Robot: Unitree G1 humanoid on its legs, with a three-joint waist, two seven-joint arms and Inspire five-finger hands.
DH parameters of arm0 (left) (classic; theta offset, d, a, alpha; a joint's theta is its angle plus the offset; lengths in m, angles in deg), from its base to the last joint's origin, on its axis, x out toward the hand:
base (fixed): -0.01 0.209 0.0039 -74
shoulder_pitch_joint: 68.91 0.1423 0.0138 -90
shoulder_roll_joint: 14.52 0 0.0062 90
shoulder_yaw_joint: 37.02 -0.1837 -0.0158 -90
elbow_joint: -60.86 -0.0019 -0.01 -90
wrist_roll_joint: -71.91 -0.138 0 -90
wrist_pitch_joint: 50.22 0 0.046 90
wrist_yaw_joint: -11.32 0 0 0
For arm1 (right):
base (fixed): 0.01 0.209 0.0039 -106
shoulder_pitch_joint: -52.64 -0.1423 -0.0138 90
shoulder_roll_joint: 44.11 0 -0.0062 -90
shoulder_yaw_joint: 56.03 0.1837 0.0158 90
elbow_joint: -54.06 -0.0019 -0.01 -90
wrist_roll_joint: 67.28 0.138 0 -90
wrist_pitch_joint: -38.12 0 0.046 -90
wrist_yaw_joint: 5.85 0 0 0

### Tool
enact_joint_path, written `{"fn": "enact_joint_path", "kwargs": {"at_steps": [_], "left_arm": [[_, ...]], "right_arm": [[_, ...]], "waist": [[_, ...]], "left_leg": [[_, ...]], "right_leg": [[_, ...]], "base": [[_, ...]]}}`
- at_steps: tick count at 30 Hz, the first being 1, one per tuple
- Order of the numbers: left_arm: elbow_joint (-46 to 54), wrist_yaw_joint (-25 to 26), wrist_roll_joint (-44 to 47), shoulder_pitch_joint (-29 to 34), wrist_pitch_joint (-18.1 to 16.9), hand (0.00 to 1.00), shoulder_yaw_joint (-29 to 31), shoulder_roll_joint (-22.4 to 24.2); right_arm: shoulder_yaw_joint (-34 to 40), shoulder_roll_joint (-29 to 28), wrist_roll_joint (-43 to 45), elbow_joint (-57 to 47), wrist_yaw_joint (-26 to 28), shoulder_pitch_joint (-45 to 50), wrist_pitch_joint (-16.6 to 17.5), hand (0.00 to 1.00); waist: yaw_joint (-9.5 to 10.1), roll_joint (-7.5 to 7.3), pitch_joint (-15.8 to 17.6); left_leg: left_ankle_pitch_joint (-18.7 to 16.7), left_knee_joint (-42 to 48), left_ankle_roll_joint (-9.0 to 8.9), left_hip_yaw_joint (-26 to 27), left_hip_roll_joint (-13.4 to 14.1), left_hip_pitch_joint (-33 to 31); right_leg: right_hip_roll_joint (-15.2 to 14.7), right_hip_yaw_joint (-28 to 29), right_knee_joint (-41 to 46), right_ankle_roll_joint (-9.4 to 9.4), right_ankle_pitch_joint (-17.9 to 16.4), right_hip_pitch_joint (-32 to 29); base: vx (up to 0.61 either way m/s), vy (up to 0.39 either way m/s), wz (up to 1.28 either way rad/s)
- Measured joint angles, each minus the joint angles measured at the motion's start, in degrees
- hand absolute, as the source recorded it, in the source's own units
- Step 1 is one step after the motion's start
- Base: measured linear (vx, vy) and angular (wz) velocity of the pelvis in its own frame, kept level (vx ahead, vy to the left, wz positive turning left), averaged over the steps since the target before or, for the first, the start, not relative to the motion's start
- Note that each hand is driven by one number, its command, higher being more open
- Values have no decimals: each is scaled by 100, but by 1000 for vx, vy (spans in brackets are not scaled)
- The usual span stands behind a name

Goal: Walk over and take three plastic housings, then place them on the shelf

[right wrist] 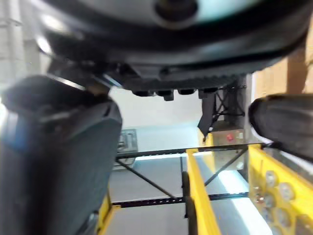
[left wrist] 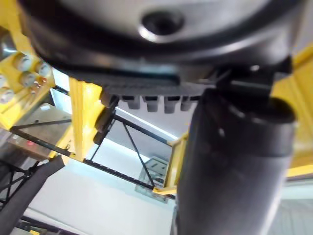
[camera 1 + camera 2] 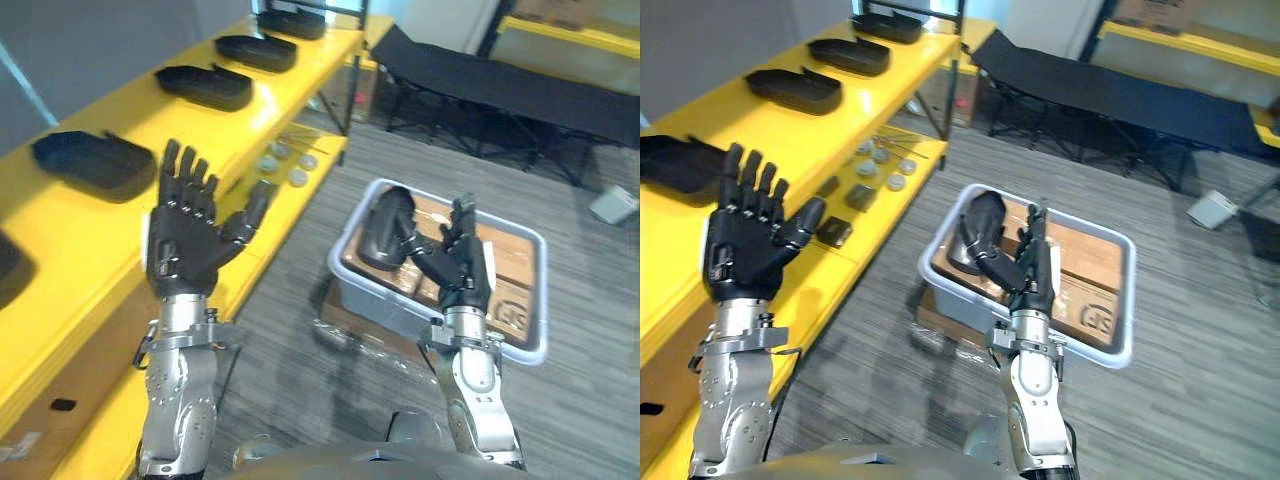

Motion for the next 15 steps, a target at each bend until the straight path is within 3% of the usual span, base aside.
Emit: {"fn": "enact_joint_path", "kwargs": {"at_steps": [2, 4, 5, 7, 9, 10, 11, 12, 14, 15], "left_arm": [[-59, 23, 270, -2, -5, 100, -55, 193], [-96, 100, 526, -1, -7, 100, -247, 479], [-115, 121, 533, 8, -9, 100, -277, 532], [-144, 173, 561, 48, -15, 100, -299, 574], [-159, 212, 647, 217, -95, 100, -271, 573], [-177, 204, 647, 271, -95, 100, -283, 589], [-186, 187, 640, 410, -96, 100, -300, 592], [-195, 180, 637, 543, -96, 100, -300, 593], [-205, 114, 639, 670, -97, 100, -305, 596], [-280, 63, 633, 674, -96, 100, -350, 598]], "right_arm": [[60, 151, -5, -5, 171, 10, -152, 100], [207, 457, -8, -5, 288, 32, -363, 100], [260, 506, -1, -6, 329, 64, -397, 100], [448, 535, 2, -10, 402, 153, -425, 100], [595, 594, 138, -18, 413, 172, -461, 100], [624, 624, 227, -17, 405, 166, -474, 100], [640, 745, 217, -11, 357, 132, -483, 100], [644, 789, 194, 27, 354, 57, -488, 100], [620, 828, 194, 271, 332, -159, -496, 100], [603, 896, 106, 614, 212, -394, -495, 100]], "waist": [[-48, 115, 48], [-154, 337, 89], [-183, 372, 84], [-268, 387, 84], [-245, 343, 133], [-198, 376, 144], [-88, 453, 144], [-62, 498, 153], [-30, 490, 159], [62, 511, 161]], "left_leg": [[286, -297, -160, -9, 217, 63], [610, -384, -56, -35, 519, 39], [701, -359, 33, -54, 575, 35], [999, -24, 442, -119, 689, -47], [1263, 1347, 918, -755, 907, -640], [1007, 1637, 777, -1043, 846, -804], [556, 1817, 558, -1484, 602, -1055], [309, 1596, 519, -1721, 298, -1287], [275, 1044, 547, -1784, -5, -1518], [457, 507, 595, -1835, -194, -1612]], "right_leg": [[330, -370, -540, 128, -388, 231], [750, -458, -927, 123, -559, 359], [821, -450, -962, 88, -581, 384], [954, -404, -1075, -12, -641, 505], [1091, -208, -1470, -178, -657, 801], [1125, -162, -1602, -226, -638, 877], [1169, -79, -1745, -285, -599, 943], [1177, -39, -1830, -293, -576, 980], [1156, -1, -1923, -256, -517, 979], [1157, -5, -1991, -116, -407, 968]], "base": [[105, -416, -42], [72, -345, -28], [58, -292, -27], [50, -240, -25], [40, -239, -41], [49, -130, -59], [52, -47, -56], [55, -33, -49], [60, 11, -25], [56, 96, -27]]}}
